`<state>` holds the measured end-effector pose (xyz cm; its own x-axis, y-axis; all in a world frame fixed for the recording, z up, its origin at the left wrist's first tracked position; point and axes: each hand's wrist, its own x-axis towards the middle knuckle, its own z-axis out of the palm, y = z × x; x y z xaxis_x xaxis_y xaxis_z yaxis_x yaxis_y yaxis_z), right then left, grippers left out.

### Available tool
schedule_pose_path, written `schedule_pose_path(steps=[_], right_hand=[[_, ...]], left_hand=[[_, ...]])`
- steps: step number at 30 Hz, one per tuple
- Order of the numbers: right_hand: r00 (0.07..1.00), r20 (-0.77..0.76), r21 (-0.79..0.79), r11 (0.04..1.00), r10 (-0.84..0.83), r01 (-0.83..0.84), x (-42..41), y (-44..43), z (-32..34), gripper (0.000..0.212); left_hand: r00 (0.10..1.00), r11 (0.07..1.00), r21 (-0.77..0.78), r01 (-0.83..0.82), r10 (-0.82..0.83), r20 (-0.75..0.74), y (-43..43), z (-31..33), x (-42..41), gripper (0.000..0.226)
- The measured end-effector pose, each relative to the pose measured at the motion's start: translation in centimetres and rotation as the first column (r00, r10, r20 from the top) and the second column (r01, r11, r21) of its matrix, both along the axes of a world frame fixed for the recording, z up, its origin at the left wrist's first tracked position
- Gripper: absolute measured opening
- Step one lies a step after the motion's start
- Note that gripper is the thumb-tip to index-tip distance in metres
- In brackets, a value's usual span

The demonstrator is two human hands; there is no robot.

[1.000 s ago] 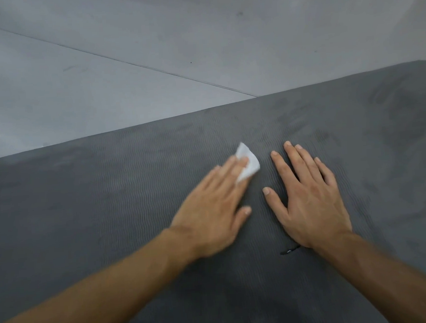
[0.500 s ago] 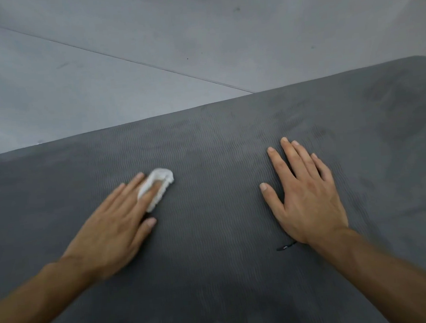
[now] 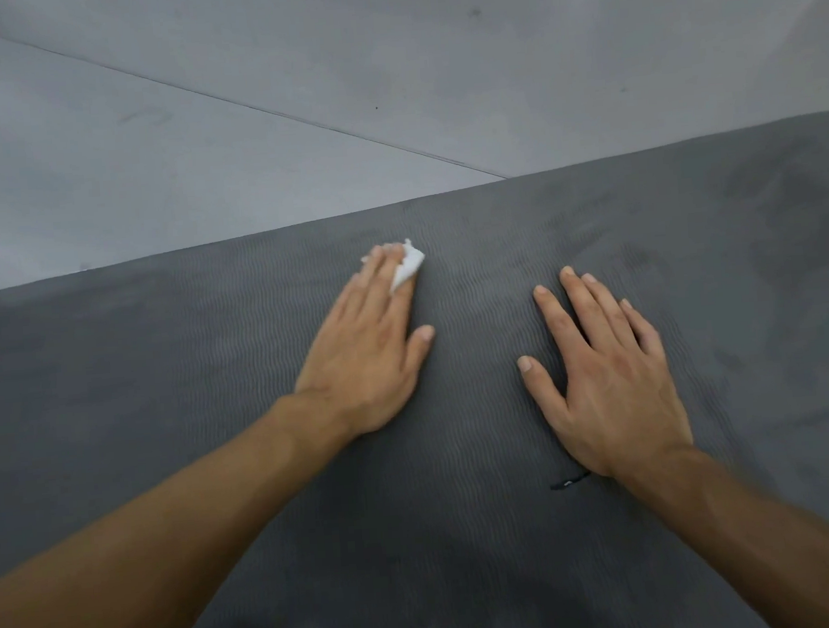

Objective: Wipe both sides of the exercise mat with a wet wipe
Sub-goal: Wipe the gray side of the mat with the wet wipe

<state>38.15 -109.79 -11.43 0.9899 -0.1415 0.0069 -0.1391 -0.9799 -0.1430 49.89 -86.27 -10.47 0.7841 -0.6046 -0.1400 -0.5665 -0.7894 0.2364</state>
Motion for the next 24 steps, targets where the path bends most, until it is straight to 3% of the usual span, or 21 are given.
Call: schedule_pose_path(steps=[5, 8, 12, 16, 21, 24], right_hand=[[1.000, 0.006, 0.003, 1.000, 0.002, -0.002, 0.1, 0.1, -0.1, 0.072], [1.000, 0.011, 0.000, 1.000, 0.000, 0.000, 0.0, 0.0, 0.0, 0.072], [1.000, 0.007, -0.003, 1.000, 0.001, 0.000, 0.0, 0.0, -0.1, 0.071], [1.000, 0.009, 0.006, 1.000, 0.003, -0.003, 0.0, 0.0, -0.1, 0.071], [1.000, 0.008, 0.001, 1.000, 0.002, -0.002, 0.0, 0.0, -0.1, 0.071], [1.000, 0.005, 0.003, 1.000, 0.002, -0.002, 0.0, 0.0, 0.0, 0.071]], left_hand=[[0.933, 0.930, 0.080, 0.359, -0.360, -0.002, 1.1, 0.8, -7.1, 0.071], [0.898, 0.894, 0.111, 0.434, -0.439, 0.026, 4.3, 1.0, -9.2, 0.067], [0.968, 0.968, 0.035, 0.249, -0.249, -0.005, 9.0, 0.6, -6.9, 0.066], [0.998, 0.996, 0.088, 0.017, -0.022, 0.053, 13.6, -0.2, -2.5, 0.063], [0.948, 0.945, 0.065, -0.319, 0.318, 0.032, 16.3, -0.5, 2.5, 0.071], [0.944, 0.943, 0.030, -0.331, 0.330, 0.015, 14.8, -0.1, 2.2, 0.071]])
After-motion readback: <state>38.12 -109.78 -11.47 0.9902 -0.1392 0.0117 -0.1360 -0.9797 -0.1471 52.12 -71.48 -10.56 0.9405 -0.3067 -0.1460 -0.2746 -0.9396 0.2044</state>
